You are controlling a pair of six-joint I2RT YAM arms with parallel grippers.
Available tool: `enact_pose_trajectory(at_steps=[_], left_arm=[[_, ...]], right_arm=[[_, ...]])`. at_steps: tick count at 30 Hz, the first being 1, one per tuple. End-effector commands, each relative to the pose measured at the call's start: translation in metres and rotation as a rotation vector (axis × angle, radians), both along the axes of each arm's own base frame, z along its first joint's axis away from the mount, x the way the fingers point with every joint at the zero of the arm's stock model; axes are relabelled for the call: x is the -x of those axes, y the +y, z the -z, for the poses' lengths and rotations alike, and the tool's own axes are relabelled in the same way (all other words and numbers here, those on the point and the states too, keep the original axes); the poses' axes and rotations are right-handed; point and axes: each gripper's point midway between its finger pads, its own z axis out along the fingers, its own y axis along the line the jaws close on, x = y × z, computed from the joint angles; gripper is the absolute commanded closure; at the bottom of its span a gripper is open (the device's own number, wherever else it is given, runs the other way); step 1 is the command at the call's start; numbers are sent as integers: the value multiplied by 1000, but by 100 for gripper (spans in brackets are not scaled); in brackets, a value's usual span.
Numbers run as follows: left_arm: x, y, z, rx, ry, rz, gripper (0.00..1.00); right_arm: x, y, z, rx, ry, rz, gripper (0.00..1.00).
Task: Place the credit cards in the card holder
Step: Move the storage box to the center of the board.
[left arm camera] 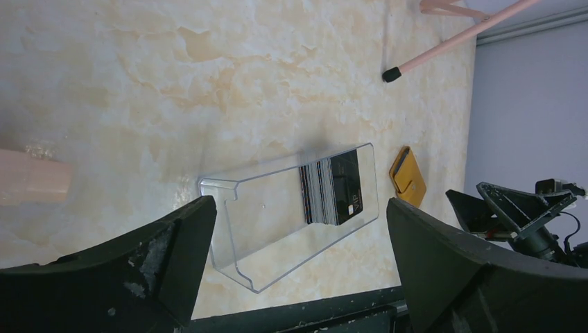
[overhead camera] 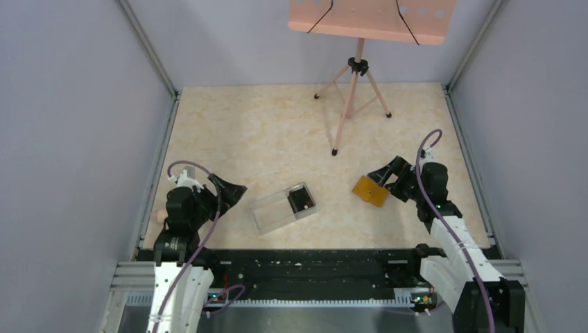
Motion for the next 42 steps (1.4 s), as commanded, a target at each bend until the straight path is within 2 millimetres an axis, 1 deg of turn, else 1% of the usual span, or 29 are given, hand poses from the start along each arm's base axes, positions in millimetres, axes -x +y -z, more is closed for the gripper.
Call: enact_pose_trajectory(at_steps=[1,5,8,14,17,19,21,24,26,31,38,40,42], left_arm=[[-4,-4,-12,19,-44,18,1],[-3,-13,-15,37,-65,77,1],[-2,-18,-12,50,-54,107,1],[0,-20,-1,48,-11,129,4],[5,-21,15,69,73,123,6],[7,-23,28,87,138,119,10],[8,-25,35,104,188,121,14],[7,-21,48,94,264,91,21],[9,-18,57,75,319,80,23],[10,-18,74,55,416,88,31],[12,-20,94,-25,523,113,40],[12,-24,98,-51,542,126,43],[11,-28,101,-70,561,139,44]], right_arm=[[-3,-2,-2,13,-27,2,4],[-4,-2,-2,14,-26,3,4],[-4,-2,-1,13,-23,2,4],[-3,-2,-1,12,-21,0,4],[-4,-2,-1,13,-22,0,4],[-3,-2,-1,12,-21,-1,4],[-3,-2,0,12,-20,0,4],[-4,-2,1,10,-15,-1,4],[-4,-1,0,10,-13,-3,4],[-3,-2,0,18,-11,-2,4],[-7,-5,-4,35,-18,2,4],[-8,-5,-4,42,-17,2,4],[-9,-7,-5,51,-18,5,4]])
